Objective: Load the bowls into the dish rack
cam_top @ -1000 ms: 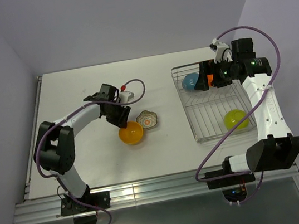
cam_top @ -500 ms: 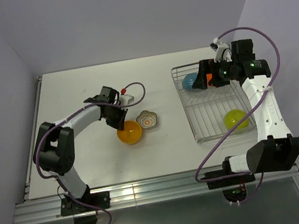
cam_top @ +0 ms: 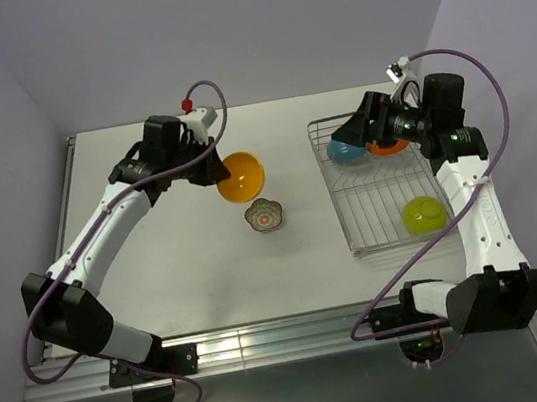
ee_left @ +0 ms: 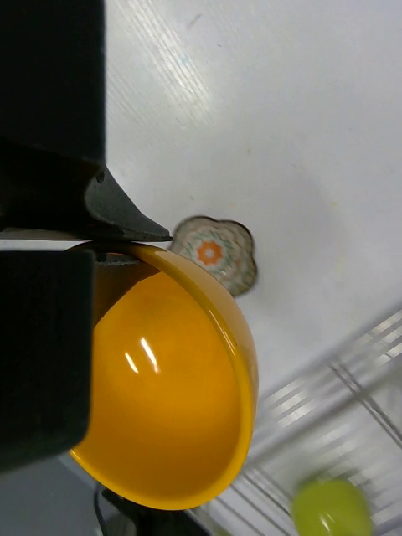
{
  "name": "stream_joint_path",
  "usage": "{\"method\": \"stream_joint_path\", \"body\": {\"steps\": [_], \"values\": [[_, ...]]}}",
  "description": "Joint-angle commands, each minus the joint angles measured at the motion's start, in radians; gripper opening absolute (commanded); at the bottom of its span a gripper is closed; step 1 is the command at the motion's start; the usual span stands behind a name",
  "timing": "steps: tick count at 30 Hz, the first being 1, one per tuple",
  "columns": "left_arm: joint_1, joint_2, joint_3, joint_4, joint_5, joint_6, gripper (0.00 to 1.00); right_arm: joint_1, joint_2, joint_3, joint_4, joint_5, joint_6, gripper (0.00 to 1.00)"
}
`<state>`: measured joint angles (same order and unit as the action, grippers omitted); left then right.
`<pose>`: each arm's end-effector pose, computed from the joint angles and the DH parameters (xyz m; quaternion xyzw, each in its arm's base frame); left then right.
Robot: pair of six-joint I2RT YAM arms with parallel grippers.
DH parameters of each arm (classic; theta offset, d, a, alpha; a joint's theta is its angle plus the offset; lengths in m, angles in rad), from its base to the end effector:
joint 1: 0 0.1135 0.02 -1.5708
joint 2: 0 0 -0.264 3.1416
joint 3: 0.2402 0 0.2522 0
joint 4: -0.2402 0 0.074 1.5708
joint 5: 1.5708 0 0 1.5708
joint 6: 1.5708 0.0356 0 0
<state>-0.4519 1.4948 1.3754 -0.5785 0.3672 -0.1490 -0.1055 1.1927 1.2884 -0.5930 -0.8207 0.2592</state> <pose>0.2935 -0.1567 0.3382 0.2107 0.8692 -0.2810 0.3480 0.2484 -0.0001 0.3951 -0.0577 0.8120 0.3778 0.4412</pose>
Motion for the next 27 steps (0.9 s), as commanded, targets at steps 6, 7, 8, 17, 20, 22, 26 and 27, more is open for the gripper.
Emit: {"method": "stream_joint_path", "body": {"steps": [6,7,8,17,20,22,26,27], "values": [[0.01,-0.048,0.022,0.192,-0.025,-0.366,0.0,0.053,-0.001,-0.02,0.279,-0.101,0.316,1.0],[0.01,-0.05,0.017,0.207,-0.031,-0.386,0.0,0.065,0.01,-0.014,0.271,-0.08,0.316,1.0],[0.01,-0.048,0.013,0.222,-0.049,-0.405,0.0,0.091,0.015,-0.008,0.265,-0.063,0.313,1.0],[0.01,-0.024,0.011,0.243,-0.062,-0.495,0.0,0.259,0.094,0.02,0.239,0.038,0.34,1.0],[0.01,-0.024,0.004,0.247,-0.066,-0.504,0.0,0.314,0.126,0.049,0.245,0.087,0.37,1.0],[0.01,-0.022,0.004,0.247,-0.071,-0.505,0.0,0.34,0.146,0.072,0.254,0.098,0.383,1.0],[0.01,-0.018,0.008,0.25,-0.059,-0.508,0.0,0.401,0.182,0.101,0.271,0.104,0.4,1.0],[0.01,-0.016,0.01,0.25,-0.051,-0.509,0.0,0.408,0.198,0.1,0.275,0.094,0.405,1.0]]}}
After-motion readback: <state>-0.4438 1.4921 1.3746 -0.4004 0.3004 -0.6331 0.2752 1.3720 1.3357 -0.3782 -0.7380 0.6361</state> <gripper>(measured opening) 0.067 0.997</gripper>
